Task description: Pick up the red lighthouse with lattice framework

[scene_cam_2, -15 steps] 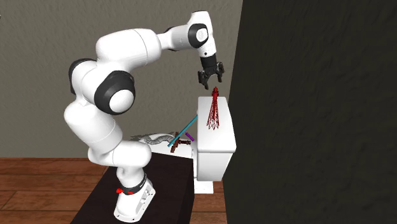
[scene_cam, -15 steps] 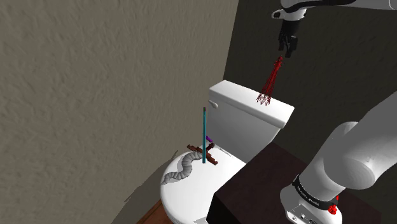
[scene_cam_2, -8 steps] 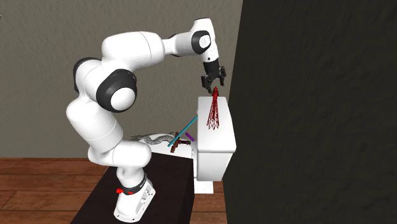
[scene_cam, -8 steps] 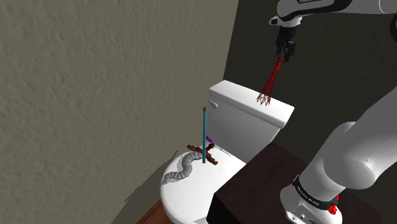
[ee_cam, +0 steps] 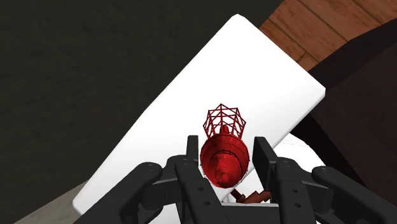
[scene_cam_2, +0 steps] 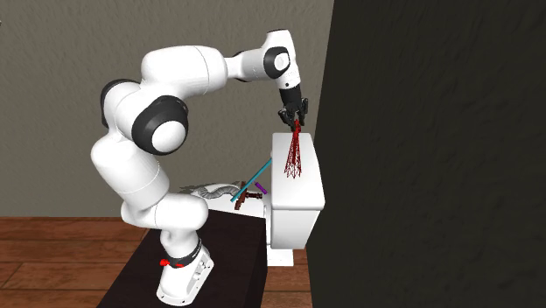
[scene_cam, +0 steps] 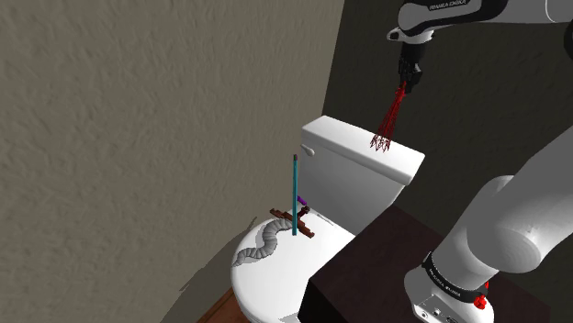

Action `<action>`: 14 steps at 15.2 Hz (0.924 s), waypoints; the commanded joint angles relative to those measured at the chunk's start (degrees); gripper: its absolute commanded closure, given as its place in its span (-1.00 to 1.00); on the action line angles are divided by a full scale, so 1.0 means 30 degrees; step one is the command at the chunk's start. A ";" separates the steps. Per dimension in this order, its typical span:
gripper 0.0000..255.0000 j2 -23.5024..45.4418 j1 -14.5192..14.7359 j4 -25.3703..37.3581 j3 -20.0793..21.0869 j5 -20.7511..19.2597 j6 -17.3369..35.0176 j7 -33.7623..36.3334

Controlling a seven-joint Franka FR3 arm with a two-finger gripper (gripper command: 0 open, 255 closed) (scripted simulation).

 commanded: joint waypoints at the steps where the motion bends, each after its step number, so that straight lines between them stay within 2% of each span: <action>1: 1.00 0.0002 -0.0001 -0.0012 -0.0002 -0.0001 -0.0002 0.0002; 5: 1.00 -0.0009 0.0002 -0.0046 0.0007 -0.0009 0.0018 0.0025; 14: 1.00 0.0302 0.0100 0.2502 0.0099 0.0324 -0.2167 -0.0672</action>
